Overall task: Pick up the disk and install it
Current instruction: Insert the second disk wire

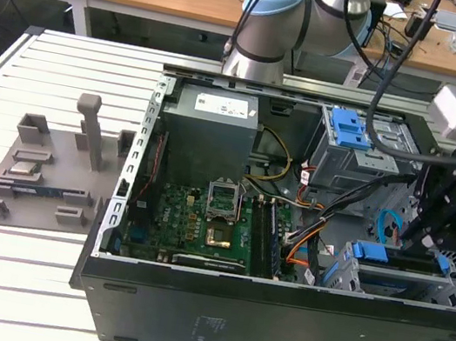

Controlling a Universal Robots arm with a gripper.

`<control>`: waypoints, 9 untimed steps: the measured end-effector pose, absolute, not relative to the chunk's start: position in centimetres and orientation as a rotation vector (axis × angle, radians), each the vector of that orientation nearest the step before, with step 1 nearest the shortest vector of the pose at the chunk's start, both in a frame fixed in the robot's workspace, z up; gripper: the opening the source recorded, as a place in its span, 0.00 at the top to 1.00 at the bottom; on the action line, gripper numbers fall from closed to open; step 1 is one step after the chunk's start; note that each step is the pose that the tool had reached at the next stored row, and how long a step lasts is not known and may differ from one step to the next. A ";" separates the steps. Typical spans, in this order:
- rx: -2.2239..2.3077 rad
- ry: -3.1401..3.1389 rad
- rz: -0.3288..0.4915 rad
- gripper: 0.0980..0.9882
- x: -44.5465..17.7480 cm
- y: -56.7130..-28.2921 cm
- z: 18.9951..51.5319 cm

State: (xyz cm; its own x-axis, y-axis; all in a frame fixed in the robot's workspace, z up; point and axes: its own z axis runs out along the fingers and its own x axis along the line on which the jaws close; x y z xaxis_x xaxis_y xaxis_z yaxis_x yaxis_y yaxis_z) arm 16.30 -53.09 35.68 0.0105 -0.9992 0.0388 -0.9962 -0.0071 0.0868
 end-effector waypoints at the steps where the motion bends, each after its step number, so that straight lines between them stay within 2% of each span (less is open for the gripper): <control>1: 2.168 -2.149 -0.051 0.85 16.3 -52.9 36.1; 3: 2.167 -2.148 -0.051 0.86 16.3 -52.6 36.9; 5: 2.167 -2.148 -0.051 0.99 16.3 -52.4 37.6; 9: 2.168 -2.148 -0.051 0.99 16.3 -52.4 38.0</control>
